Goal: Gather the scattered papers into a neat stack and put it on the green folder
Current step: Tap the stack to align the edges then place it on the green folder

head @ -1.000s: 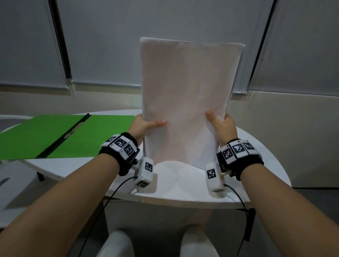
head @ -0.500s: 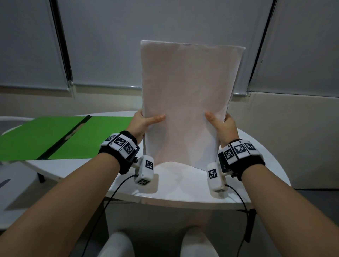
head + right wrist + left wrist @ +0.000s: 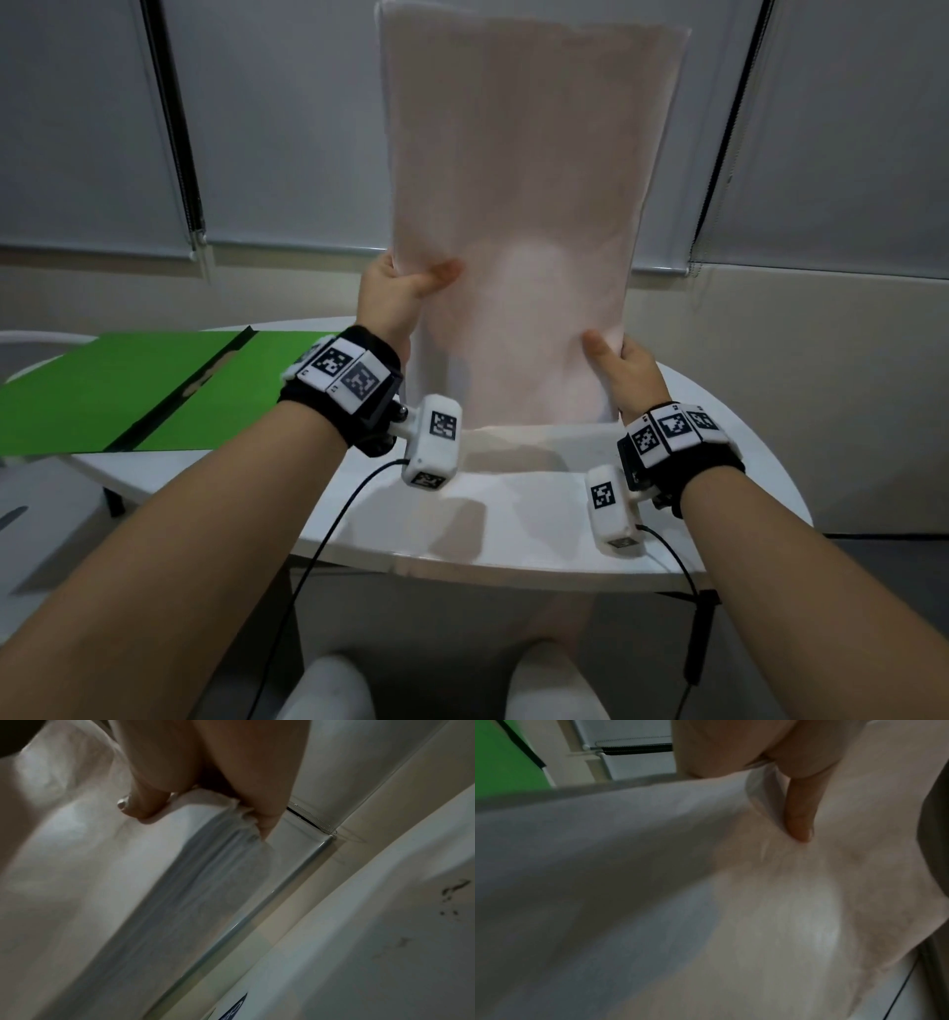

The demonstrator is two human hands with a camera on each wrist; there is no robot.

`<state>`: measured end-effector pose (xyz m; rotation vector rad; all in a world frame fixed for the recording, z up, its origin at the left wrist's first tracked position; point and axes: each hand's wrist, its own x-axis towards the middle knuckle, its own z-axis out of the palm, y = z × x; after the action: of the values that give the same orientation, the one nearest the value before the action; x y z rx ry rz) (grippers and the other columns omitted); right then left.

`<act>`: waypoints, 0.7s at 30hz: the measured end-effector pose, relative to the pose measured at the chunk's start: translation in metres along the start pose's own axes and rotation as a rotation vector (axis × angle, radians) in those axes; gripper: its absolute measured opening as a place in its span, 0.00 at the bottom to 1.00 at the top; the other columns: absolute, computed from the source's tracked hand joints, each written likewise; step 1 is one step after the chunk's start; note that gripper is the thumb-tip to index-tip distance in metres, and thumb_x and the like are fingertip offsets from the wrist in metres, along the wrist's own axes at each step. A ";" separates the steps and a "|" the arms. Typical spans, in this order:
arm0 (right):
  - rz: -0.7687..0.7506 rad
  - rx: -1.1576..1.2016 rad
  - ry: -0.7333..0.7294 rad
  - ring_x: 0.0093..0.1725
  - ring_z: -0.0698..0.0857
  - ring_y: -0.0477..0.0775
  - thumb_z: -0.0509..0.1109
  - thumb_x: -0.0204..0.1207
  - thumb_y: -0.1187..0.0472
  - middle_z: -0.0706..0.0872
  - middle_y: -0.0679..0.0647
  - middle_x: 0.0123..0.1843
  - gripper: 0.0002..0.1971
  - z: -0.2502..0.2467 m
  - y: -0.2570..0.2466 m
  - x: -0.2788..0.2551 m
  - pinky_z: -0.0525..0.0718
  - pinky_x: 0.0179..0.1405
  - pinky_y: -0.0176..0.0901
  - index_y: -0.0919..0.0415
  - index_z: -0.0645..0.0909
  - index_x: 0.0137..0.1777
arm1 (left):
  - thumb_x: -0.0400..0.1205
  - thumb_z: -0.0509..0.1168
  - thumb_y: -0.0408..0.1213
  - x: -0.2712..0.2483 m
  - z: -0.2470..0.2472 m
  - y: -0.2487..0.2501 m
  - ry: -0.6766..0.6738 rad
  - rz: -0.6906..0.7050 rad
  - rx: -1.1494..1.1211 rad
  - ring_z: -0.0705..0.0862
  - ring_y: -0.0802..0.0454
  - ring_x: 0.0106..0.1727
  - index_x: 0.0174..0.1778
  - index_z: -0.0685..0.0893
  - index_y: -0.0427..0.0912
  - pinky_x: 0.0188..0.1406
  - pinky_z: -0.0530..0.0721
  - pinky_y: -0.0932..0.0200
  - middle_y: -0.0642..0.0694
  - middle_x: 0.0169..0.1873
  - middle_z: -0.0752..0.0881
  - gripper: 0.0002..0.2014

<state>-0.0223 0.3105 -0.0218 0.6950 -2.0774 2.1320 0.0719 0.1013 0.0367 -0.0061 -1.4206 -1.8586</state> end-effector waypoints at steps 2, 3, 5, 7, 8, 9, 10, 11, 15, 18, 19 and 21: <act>-0.023 0.004 -0.021 0.31 0.86 0.34 0.67 0.77 0.49 0.87 0.45 0.40 0.10 0.002 -0.003 -0.001 0.82 0.29 0.26 0.54 0.80 0.49 | 0.70 0.73 0.21 0.006 0.002 0.006 0.008 -0.017 0.013 0.88 0.57 0.30 0.46 0.85 0.37 0.33 0.86 0.62 0.52 0.29 0.91 0.12; -0.038 0.001 -0.033 0.34 0.87 0.35 0.67 0.75 0.46 0.88 0.47 0.43 0.13 0.004 -0.004 -0.001 0.84 0.35 0.30 0.54 0.80 0.52 | 0.70 0.73 0.21 0.008 0.002 0.009 0.014 -0.032 0.024 0.88 0.56 0.29 0.45 0.85 0.37 0.33 0.86 0.61 0.52 0.28 0.90 0.11; -0.059 0.012 -0.031 0.44 0.89 0.46 0.69 0.69 0.43 0.89 0.54 0.50 0.17 0.009 -0.006 0.000 0.88 0.48 0.43 0.52 0.80 0.53 | 0.70 0.73 0.21 0.012 0.002 0.014 0.039 -0.064 0.043 0.87 0.55 0.29 0.42 0.85 0.37 0.33 0.86 0.60 0.51 0.26 0.89 0.09; -0.070 0.027 -0.008 0.52 0.89 0.61 0.72 0.70 0.46 0.89 0.60 0.53 0.12 0.017 -0.006 0.002 0.87 0.55 0.56 0.51 0.82 0.49 | 0.72 0.72 0.22 0.017 -0.002 0.018 0.072 -0.098 0.095 0.86 0.54 0.32 0.40 0.84 0.37 0.36 0.88 0.61 0.47 0.31 0.88 0.08; -0.070 0.019 0.006 0.54 0.88 0.64 0.72 0.72 0.49 0.89 0.61 0.53 0.08 0.022 -0.005 0.003 0.86 0.56 0.61 0.51 0.82 0.47 | 0.73 0.71 0.22 0.021 -0.007 0.020 0.072 -0.120 0.134 0.86 0.52 0.35 0.42 0.84 0.37 0.40 0.88 0.60 0.45 0.35 0.87 0.08; -0.061 0.019 0.019 0.54 0.88 0.66 0.72 0.75 0.52 0.89 0.61 0.51 0.04 0.027 -0.004 0.004 0.86 0.57 0.63 0.50 0.83 0.45 | 0.74 0.71 0.22 0.026 -0.012 0.023 0.059 -0.153 0.171 0.86 0.50 0.38 0.47 0.83 0.35 0.45 0.88 0.57 0.43 0.39 0.87 0.09; -0.046 0.032 0.026 0.54 0.88 0.66 0.71 0.76 0.55 0.90 0.59 0.50 0.01 0.032 -0.002 0.006 0.86 0.56 0.64 0.50 0.83 0.44 | 0.75 0.69 0.22 0.031 -0.019 0.025 0.030 -0.195 0.196 0.85 0.47 0.41 0.50 0.83 0.35 0.46 0.88 0.56 0.41 0.42 0.86 0.10; -0.029 0.051 0.031 0.52 0.88 0.65 0.71 0.76 0.57 0.90 0.58 0.47 0.02 0.036 0.000 0.007 0.86 0.56 0.64 0.50 0.84 0.44 | 0.77 0.67 0.23 0.035 -0.028 0.029 -0.019 -0.238 0.227 0.85 0.47 0.41 0.51 0.82 0.35 0.43 0.89 0.57 0.41 0.43 0.85 0.09; 0.009 0.116 0.087 0.40 0.88 0.52 0.68 0.79 0.62 0.87 0.50 0.42 0.05 0.048 0.007 0.010 0.89 0.46 0.44 0.58 0.84 0.52 | 0.83 0.62 0.45 0.038 -0.089 0.033 -0.069 -0.438 0.573 0.79 0.42 0.55 0.71 0.73 0.41 0.49 0.81 0.50 0.42 0.64 0.77 0.21; -0.005 0.128 0.126 0.32 0.84 0.40 0.66 0.80 0.63 0.85 0.53 0.44 0.10 0.053 0.017 0.013 0.82 0.26 0.23 0.63 0.82 0.59 | 0.86 0.55 0.49 0.021 -0.143 0.015 -0.155 -0.573 1.184 0.77 0.39 0.68 0.77 0.68 0.38 0.63 0.75 0.46 0.39 0.76 0.70 0.26; -0.005 0.126 0.128 0.34 0.83 0.41 0.66 0.80 0.62 0.85 0.53 0.46 0.11 0.056 0.019 0.014 0.80 0.25 0.21 0.64 0.82 0.60 | 0.86 0.53 0.49 0.014 -0.159 0.007 -0.254 -0.629 1.417 0.74 0.39 0.73 0.77 0.67 0.36 0.69 0.73 0.47 0.39 0.78 0.69 0.27; -0.002 0.112 0.131 0.40 0.84 0.46 0.66 0.80 0.61 0.85 0.54 0.48 0.12 0.063 0.022 0.015 0.82 0.29 0.22 0.64 0.82 0.60 | 0.86 0.50 0.53 0.006 -0.179 -0.007 -0.444 -0.686 1.690 0.69 0.42 0.78 0.78 0.67 0.37 0.78 0.65 0.49 0.39 0.79 0.67 0.29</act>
<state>-0.0276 0.2440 -0.0379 0.5515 -1.9046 2.2416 0.1414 -0.0479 -0.0336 1.0250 -3.1245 -0.4701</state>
